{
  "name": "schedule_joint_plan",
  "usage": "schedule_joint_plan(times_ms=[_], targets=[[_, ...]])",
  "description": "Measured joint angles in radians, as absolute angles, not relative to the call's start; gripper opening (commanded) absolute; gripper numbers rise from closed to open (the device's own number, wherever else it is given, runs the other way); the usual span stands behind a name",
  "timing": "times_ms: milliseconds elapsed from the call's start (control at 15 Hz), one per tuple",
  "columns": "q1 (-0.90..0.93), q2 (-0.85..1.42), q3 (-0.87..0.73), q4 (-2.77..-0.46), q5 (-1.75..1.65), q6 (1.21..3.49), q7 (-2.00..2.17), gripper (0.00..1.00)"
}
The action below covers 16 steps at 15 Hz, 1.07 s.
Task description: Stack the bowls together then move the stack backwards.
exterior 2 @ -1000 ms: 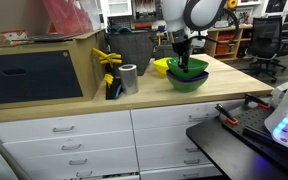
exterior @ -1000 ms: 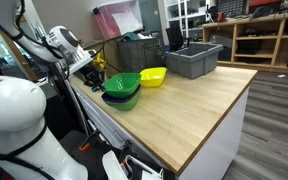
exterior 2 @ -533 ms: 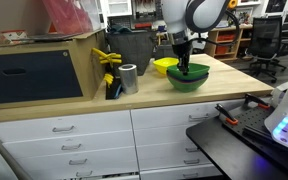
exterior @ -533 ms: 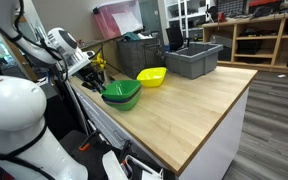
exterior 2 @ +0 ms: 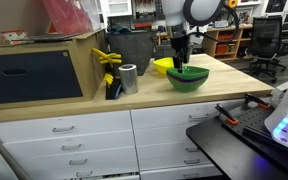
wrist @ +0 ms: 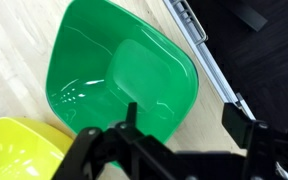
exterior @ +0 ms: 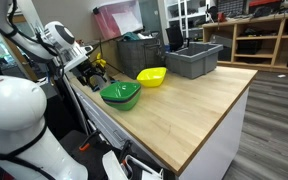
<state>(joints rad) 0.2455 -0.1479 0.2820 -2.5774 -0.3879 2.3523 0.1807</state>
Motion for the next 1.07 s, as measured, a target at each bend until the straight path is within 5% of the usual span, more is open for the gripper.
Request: schedule_joint_plan(times_ms=[1067], targets=[[0.172,-0.106,0.188,-2.275,-0.283,2.041,0.112,1.00]])
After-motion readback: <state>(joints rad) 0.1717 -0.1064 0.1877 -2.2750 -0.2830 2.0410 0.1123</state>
